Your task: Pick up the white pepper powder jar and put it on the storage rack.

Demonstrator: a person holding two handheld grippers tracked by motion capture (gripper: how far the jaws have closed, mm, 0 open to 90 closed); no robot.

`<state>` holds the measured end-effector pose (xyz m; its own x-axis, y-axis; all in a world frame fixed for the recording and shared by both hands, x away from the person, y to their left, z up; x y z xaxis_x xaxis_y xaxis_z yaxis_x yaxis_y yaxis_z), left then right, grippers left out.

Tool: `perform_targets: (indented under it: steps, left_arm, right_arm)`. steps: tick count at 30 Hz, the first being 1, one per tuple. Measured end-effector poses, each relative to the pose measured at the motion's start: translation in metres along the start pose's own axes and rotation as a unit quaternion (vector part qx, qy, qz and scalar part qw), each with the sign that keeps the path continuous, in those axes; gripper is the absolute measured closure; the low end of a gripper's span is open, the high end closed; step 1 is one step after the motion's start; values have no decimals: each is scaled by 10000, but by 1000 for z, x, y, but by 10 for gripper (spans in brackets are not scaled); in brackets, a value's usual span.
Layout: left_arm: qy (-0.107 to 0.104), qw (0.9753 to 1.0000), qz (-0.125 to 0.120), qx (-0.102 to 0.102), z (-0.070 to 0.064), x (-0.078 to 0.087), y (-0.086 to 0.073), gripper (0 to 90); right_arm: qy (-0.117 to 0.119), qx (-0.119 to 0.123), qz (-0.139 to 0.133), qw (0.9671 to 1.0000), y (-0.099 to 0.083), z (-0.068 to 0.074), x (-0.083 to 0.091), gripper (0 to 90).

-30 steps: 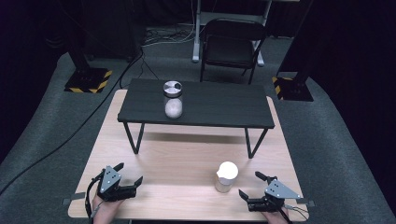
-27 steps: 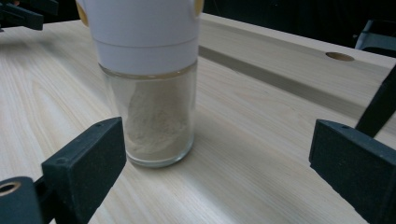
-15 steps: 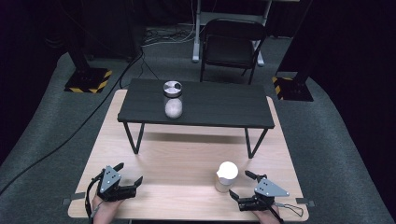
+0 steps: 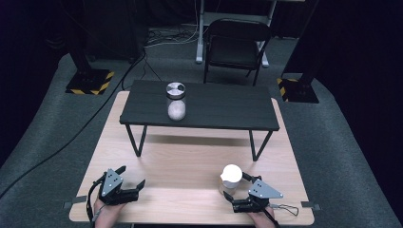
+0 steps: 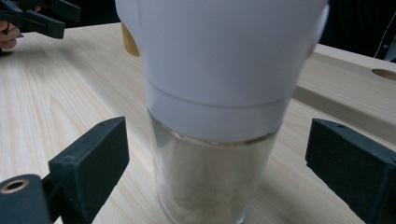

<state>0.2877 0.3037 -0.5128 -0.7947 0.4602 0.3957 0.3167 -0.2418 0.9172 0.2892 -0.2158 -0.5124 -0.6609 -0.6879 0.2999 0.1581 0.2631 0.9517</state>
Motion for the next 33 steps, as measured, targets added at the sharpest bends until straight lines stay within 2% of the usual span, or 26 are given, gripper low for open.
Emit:
perform_targets:
  steps: [12,14,16,18,26,33]
  left_arm:
    - [-4,10000,4,16,0,0,0,84]
    - [-5,10000,0,18,0,0,0,83]
    - [-14,10000,4,26,1,0,0,84]
    - [-15,10000,-1,32,1,0,0,84]
    - [-21,10000,1,34,1,0,0,84]
    - [-24,10000,1,32,1,0,0,84]
  right_arm:
    - [33,-71,38,10000,6,1,-16,110]
    - [91,-38,-12,10000,6,1,-18,175]
    - [40,27,-28,10000,6,2,-18,254]
    - [66,7,-75,9999,5,0,-18,285]
    - [25,-55,131,9999,14,-1,-18,292]
    - [-54,-187,77,9998,25,-6,-14,295]
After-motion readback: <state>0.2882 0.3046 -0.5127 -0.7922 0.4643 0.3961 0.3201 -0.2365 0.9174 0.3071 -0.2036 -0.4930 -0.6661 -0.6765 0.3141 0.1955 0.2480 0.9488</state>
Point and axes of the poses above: each handheld gripper's, and its own axes: x roughly backward along the jaws, y roughly out of its top, z roughly to its left, the point moved 10 cm from there along -x, roughly forward along the jaws, and after that the axes turned 1 degree about z, right-handed, at the moved point
